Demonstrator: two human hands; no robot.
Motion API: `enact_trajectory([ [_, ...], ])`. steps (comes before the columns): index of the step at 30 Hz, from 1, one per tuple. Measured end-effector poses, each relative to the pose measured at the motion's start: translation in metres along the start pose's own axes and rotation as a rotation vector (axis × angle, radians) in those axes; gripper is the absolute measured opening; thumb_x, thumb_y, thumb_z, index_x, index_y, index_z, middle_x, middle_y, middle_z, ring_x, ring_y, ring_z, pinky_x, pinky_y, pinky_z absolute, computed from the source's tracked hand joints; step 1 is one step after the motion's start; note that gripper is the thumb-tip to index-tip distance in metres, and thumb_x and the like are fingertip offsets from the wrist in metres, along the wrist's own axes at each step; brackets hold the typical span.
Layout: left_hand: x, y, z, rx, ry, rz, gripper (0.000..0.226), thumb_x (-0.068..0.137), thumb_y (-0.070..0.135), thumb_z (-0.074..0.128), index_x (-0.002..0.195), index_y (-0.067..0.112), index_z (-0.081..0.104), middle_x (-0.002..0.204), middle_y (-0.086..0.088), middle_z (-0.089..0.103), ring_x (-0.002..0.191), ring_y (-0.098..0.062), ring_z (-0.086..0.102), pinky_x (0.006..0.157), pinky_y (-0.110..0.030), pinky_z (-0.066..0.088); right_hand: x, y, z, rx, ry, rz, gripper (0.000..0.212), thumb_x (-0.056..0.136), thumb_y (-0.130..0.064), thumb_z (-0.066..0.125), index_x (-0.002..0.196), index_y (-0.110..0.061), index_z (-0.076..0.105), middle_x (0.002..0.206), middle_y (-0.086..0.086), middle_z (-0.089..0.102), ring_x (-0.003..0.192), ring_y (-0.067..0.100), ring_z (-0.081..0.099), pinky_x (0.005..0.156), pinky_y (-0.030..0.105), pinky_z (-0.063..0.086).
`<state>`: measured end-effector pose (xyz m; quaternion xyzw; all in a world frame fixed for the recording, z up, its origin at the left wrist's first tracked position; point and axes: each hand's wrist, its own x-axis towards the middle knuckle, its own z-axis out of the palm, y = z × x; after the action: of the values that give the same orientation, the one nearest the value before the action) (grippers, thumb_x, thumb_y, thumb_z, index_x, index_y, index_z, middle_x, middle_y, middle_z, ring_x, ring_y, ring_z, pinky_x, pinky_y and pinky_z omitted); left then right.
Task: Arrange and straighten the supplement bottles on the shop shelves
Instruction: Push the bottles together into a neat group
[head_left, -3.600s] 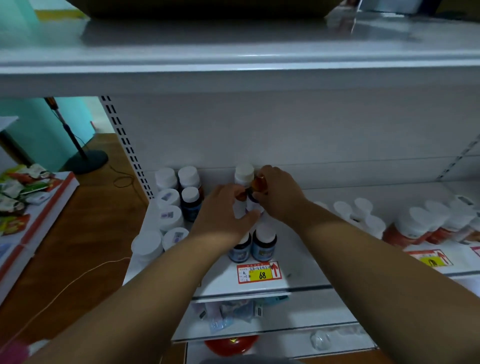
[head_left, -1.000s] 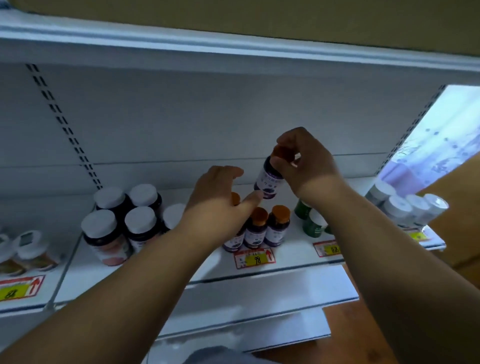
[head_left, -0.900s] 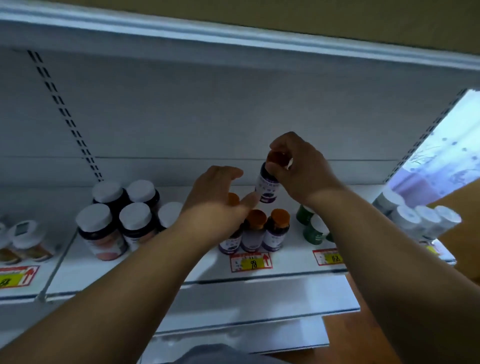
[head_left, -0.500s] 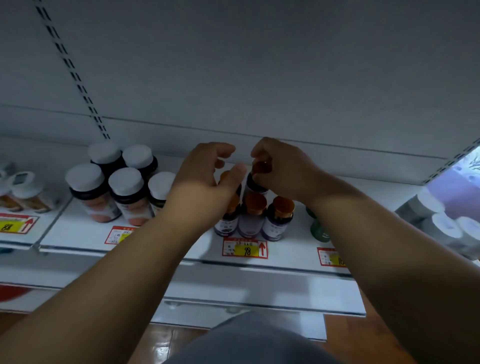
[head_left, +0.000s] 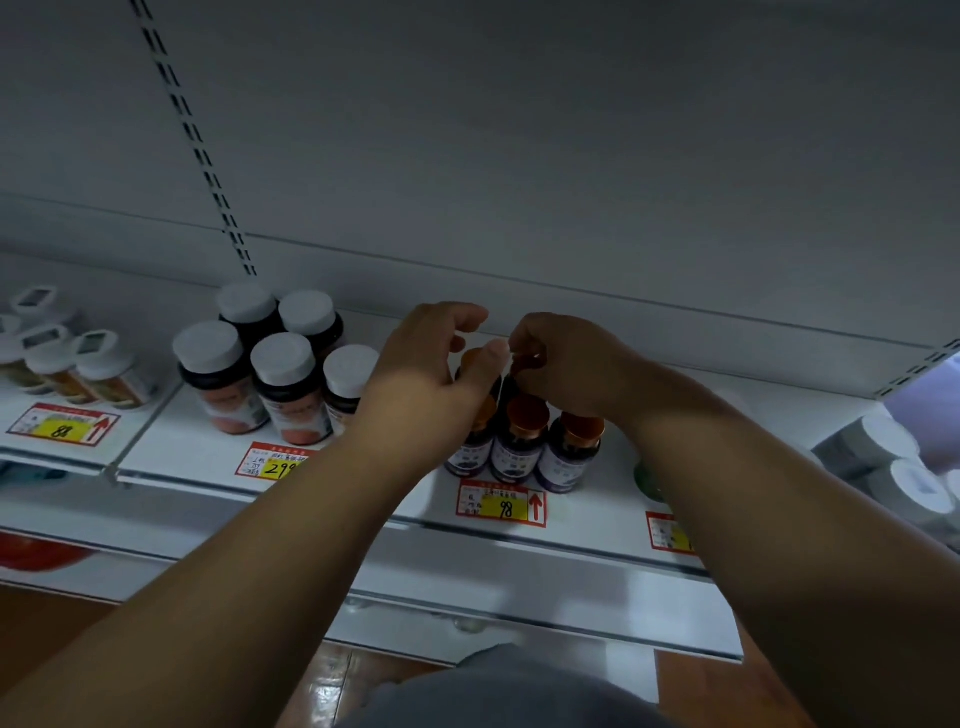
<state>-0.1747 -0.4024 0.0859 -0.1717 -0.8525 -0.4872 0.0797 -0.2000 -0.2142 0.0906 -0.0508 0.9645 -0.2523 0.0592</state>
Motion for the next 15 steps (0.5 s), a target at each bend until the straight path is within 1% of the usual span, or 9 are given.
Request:
enact_trajectory([
  [1, -0.001, 0.001, -0.001, 0.003, 0.002, -0.002, 0.035, 0.092, 0.039, 0.057, 0.125, 0.027, 0.055, 0.111, 0.017, 0.049, 0.097, 0.012, 0.047, 0.075, -0.007, 0.035, -0.001, -0.001, 0.000, -0.020, 0.006, -0.014, 0.021, 0.084, -0.025, 0.061, 0.104, -0.029, 0.055, 0.095, -0.013, 0.058, 0.088, 0.011, 0.055, 0.063, 0.022, 0.037],
  [3, -0.003, 0.002, -0.004, 0.014, 0.021, 0.004, 0.036, 0.091, 0.036, 0.059, 0.125, 0.025, 0.055, 0.113, 0.015, 0.051, 0.093, 0.006, 0.048, 0.077, -0.007, 0.035, -0.005, -0.004, 0.003, -0.036, 0.028, -0.049, 0.028, 0.087, -0.028, 0.058, 0.115, -0.025, 0.056, 0.109, -0.007, 0.059, 0.098, 0.012, 0.054, 0.070, 0.024, 0.037],
  [5, -0.006, 0.002, -0.012, 0.037, 0.061, 0.012, 0.036, 0.090, 0.033, 0.060, 0.125, 0.024, 0.055, 0.113, 0.012, 0.052, 0.093, 0.004, 0.046, 0.078, -0.007, 0.034, -0.010, -0.012, 0.007, -0.050, 0.099, -0.105, 0.033, 0.089, -0.034, 0.056, 0.121, -0.024, 0.056, 0.117, -0.005, 0.058, 0.103, 0.012, 0.052, 0.076, 0.025, 0.035],
  [7, -0.009, -0.001, -0.023, 0.064, 0.098, 0.002, 0.036, 0.089, 0.028, 0.062, 0.125, 0.024, 0.056, 0.112, 0.011, 0.053, 0.093, 0.004, 0.046, 0.077, -0.005, 0.034, -0.013, -0.026, 0.010, -0.093, 0.200, -0.149, 0.031, 0.091, -0.037, 0.054, 0.120, -0.025, 0.056, 0.115, -0.006, 0.057, 0.104, 0.014, 0.049, 0.077, 0.026, 0.033],
  [9, -0.015, -0.005, -0.038, 0.100, 0.121, 0.000, 0.037, 0.088, 0.023, 0.061, 0.125, 0.024, 0.056, 0.110, 0.011, 0.053, 0.091, 0.006, 0.046, 0.075, -0.005, 0.034, -0.014, -0.047, 0.011, -0.147, 0.265, -0.180, 0.030, 0.090, -0.033, 0.056, 0.119, -0.024, 0.056, 0.115, -0.003, 0.057, 0.107, 0.017, 0.046, 0.078, 0.029, 0.033],
  [11, -0.023, -0.010, -0.057, 0.135, 0.130, 0.006, 0.038, 0.086, 0.025, 0.058, 0.124, 0.025, 0.056, 0.109, 0.011, 0.053, 0.092, 0.007, 0.046, 0.077, -0.010, 0.036, -0.014, -0.073, 0.013, -0.160, 0.285, -0.217, 0.031, 0.088, -0.031, 0.056, 0.117, -0.021, 0.057, 0.117, 0.000, 0.057, 0.109, 0.019, 0.045, 0.080, 0.030, 0.035],
  [13, -0.030, -0.019, -0.081, 0.137, 0.154, 0.004, 0.040, 0.084, 0.026, 0.054, 0.124, 0.025, 0.056, 0.112, 0.011, 0.054, 0.098, 0.003, 0.049, 0.083, -0.017, 0.040, -0.013, -0.105, 0.018, -0.121, 0.297, -0.264, 0.031, 0.088, -0.031, 0.057, 0.117, -0.019, 0.058, 0.116, 0.001, 0.057, 0.109, 0.020, 0.046, 0.082, 0.030, 0.038],
  [14, -0.035, -0.026, -0.096, 0.121, 0.174, -0.007, 0.039, 0.085, 0.025, 0.055, 0.124, 0.024, 0.056, 0.113, 0.011, 0.054, 0.100, 0.002, 0.051, 0.084, -0.017, 0.041, -0.013, -0.123, 0.023, -0.105, 0.308, -0.290, 0.031, 0.087, -0.030, 0.058, 0.116, -0.019, 0.058, 0.115, 0.001, 0.058, 0.108, 0.020, 0.047, 0.082, 0.031, 0.039],
  [15, -0.040, -0.035, -0.114, 0.107, 0.199, -0.023, 0.036, 0.087, 0.023, 0.057, 0.123, 0.024, 0.056, 0.112, 0.012, 0.054, 0.099, 0.003, 0.052, 0.081, -0.012, 0.041, -0.012, -0.142, 0.029, -0.094, 0.322, -0.317, 0.031, 0.087, -0.030, 0.059, 0.116, -0.018, 0.059, 0.114, 0.002, 0.059, 0.107, 0.021, 0.048, 0.082, 0.031, 0.040],
])
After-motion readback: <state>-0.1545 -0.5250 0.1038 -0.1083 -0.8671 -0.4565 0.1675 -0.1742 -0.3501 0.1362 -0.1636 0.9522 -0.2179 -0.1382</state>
